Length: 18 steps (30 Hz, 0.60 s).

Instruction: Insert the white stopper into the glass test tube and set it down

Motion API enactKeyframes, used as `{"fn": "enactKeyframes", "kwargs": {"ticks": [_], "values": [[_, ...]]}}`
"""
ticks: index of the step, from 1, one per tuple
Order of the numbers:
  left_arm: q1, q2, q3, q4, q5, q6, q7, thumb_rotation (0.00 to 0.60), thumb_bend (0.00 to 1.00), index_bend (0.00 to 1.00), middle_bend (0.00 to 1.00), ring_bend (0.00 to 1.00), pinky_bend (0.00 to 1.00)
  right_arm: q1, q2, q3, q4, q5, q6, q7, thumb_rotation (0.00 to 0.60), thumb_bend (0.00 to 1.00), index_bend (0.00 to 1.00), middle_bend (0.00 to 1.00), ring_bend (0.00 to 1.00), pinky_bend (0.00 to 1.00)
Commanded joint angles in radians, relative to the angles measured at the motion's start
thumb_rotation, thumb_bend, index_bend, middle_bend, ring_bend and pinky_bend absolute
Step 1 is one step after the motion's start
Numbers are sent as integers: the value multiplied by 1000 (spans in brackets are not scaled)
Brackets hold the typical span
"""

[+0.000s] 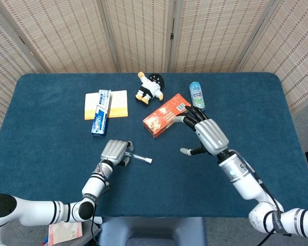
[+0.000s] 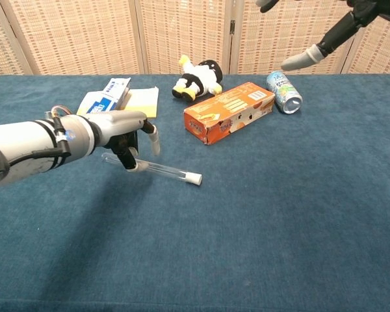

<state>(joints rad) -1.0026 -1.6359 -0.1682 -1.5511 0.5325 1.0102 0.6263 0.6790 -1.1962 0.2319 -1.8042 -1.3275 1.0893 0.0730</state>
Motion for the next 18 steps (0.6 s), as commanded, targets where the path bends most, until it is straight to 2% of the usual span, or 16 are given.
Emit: {"fn": "enactKeyframes", "kwargs": {"ticks": [1, 4, 6, 9, 13, 15, 18], "values": [[31, 56, 0, -67, 26, 18, -28, 600, 380, 333, 1000, 1000, 1000, -16, 29, -8, -5, 2, 5, -14, 600, 52, 199, 191, 0, 0], [91, 140, 1, -159, 86, 45, -105, 600, 380, 326, 1000, 1000, 1000, -46, 73, -31, -11, -7, 15, -31, 600, 94, 199, 191, 0, 0], [138, 197, 7, -206, 139, 69, -164, 600, 380, 321, 986, 996, 1000, -71, 98, -47, -10, -10, 31, -47, 600, 163, 199, 192, 0, 7], [219, 287, 34, -249, 247, 121, -247, 600, 380, 327, 910, 932, 1000, -116, 130, -71, -4, -11, 62, -52, 600, 272, 200, 221, 43, 116], [332, 366, 89, -223, 420, 241, -328, 600, 380, 349, 803, 820, 985, -177, 145, -108, 34, -29, 108, -43, 600, 382, 232, 277, 133, 257], [379, 388, 108, -199, 483, 293, -366, 600, 380, 350, 753, 761, 933, -204, 146, -127, 52, -44, 128, -42, 600, 409, 249, 296, 158, 302], [449, 421, 139, -154, 568, 364, -418, 600, 380, 349, 684, 657, 801, -248, 153, -158, 73, -71, 163, -33, 600, 416, 264, 308, 167, 308]]}}
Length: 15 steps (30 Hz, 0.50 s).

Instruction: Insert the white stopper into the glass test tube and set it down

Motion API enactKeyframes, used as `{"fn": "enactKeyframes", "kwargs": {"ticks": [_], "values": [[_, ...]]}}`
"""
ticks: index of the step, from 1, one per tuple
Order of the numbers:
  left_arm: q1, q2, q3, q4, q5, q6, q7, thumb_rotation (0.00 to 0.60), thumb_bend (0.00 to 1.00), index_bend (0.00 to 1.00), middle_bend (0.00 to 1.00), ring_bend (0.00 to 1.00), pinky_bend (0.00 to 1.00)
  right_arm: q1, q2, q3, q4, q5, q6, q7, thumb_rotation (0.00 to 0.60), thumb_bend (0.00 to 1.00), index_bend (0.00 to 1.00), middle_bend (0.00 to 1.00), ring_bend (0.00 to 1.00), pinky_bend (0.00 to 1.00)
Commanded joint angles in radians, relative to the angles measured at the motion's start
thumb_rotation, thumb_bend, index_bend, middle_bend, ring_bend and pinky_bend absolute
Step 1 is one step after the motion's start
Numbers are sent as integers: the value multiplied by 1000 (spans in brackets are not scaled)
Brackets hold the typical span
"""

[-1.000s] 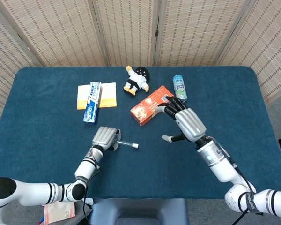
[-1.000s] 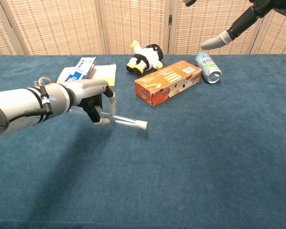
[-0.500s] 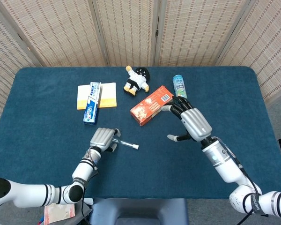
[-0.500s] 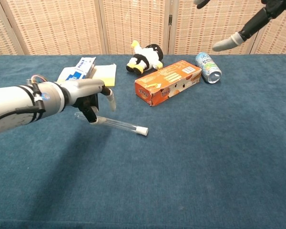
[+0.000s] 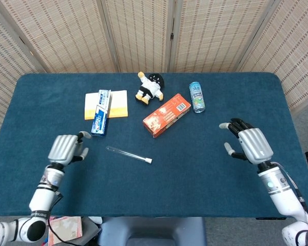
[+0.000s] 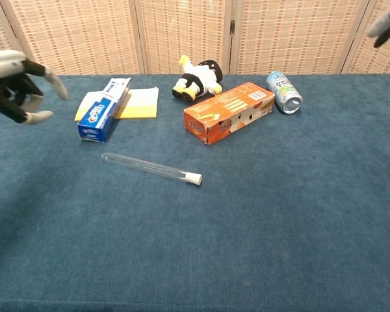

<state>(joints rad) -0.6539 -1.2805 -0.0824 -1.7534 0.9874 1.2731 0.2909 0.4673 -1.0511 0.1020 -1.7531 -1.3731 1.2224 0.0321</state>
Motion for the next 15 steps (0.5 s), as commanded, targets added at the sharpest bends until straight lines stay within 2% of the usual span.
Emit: {"fn": "enactKeyframes", "kwargs": {"ticks": [1, 6, 11, 15], "values": [[120, 75, 64, 63, 134, 120, -90, 600, 380, 348, 663, 630, 763, -51, 11, -38, 28, -36, 41, 14, 600, 416, 270, 311, 169, 308], [227, 109, 110, 113, 210, 217, -110, 600, 380, 324, 521, 482, 547, -146, 22, -88, 45, -71, 129, 16, 600, 416, 287, 315, 170, 308], [319, 125, 127, 121, 250, 290, -147, 600, 380, 305, 459, 435, 488, -235, 29, -120, 38, -87, 215, 16, 600, 413, 287, 315, 170, 308], [367, 129, 137, 99, 294, 331, -145, 600, 380, 296, 455, 433, 456, -283, 29, -134, 32, -104, 262, 10, 600, 397, 287, 315, 170, 308]]}}
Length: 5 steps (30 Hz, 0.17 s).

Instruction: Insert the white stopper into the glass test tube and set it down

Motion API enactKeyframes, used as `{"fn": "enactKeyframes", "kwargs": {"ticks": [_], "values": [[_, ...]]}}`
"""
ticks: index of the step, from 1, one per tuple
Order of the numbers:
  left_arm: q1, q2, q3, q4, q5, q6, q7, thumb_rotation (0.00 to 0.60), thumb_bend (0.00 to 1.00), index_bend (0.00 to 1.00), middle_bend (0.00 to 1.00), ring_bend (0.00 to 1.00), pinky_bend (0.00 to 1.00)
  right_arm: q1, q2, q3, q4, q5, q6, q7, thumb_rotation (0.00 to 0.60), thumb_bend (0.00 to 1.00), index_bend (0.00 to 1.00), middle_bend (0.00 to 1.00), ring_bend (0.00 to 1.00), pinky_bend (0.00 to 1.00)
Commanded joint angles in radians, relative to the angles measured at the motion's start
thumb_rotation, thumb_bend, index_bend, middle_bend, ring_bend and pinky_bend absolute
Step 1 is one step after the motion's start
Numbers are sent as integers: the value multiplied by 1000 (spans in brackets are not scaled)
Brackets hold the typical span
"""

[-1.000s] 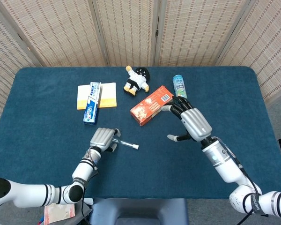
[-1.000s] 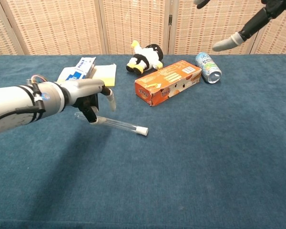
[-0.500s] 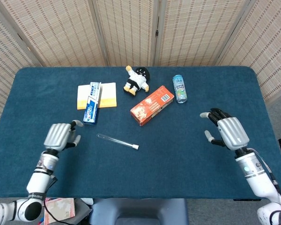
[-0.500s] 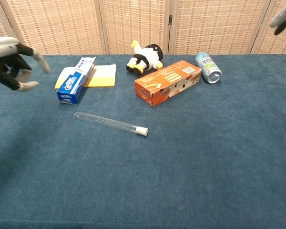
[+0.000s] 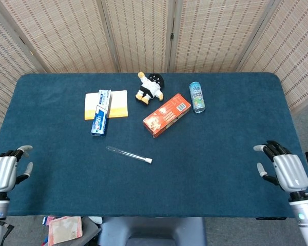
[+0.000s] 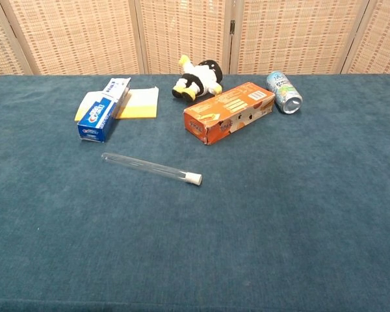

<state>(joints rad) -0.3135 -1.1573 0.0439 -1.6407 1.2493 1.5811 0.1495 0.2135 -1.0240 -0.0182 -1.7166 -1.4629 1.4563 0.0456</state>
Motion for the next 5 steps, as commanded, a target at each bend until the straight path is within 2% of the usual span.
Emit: {"fn": "enactKeyframes", "kwargs": {"ticks": [1, 5], "values": [[39, 5, 14, -20, 50, 33, -1, 600, 380, 296, 455, 433, 454, -41, -2, -16, -2, -20, 40, -2, 600, 392, 287, 315, 170, 308], [66, -7, 12, -28, 86, 59, 45, 600, 380, 294, 455, 433, 445, -70, -14, -14, 7, -21, 63, 4, 600, 387, 295, 315, 170, 308]]}}
